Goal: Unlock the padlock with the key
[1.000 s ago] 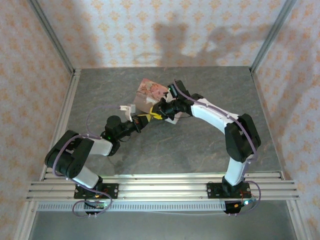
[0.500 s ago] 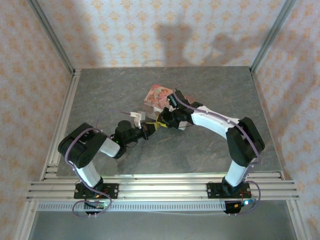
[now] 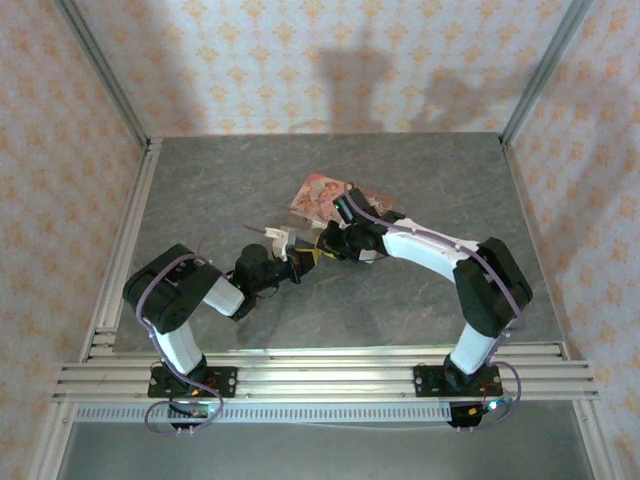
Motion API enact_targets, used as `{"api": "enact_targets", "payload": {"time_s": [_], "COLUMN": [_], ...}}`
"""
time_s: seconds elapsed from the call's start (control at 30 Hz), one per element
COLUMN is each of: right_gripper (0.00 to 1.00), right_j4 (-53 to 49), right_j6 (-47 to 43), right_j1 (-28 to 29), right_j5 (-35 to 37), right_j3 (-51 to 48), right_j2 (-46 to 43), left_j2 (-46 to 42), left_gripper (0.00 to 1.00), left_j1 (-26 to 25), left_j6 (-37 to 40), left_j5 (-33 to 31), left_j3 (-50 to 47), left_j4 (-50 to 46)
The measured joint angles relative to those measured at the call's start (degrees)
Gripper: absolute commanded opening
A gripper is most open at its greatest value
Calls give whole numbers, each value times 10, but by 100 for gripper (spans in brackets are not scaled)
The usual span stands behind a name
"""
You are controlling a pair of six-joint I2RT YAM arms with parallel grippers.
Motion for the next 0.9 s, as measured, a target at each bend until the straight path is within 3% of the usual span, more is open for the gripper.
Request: {"api": "enact_targets", "payload": {"time_s": [0.43, 0.7, 0.9], "right_gripper": [0, 0, 0], "right_j4": [104, -23, -26], "right_j6": [129, 46, 43], "right_j1": [-26, -36, -37], "right_j5": [-84, -107, -99], "right_j3": [-13, 70, 71], "right_j2": [-30, -10, -9], "left_j2": [-105, -134, -116], "left_gripper": [0, 0, 0], "left_j1": [16, 16, 17], "left_j6": [-49, -33, -33], "left_j5": [-40, -25, -15], "left_j3": [5, 31, 45], "left_j4": [-45, -117, -122]}}
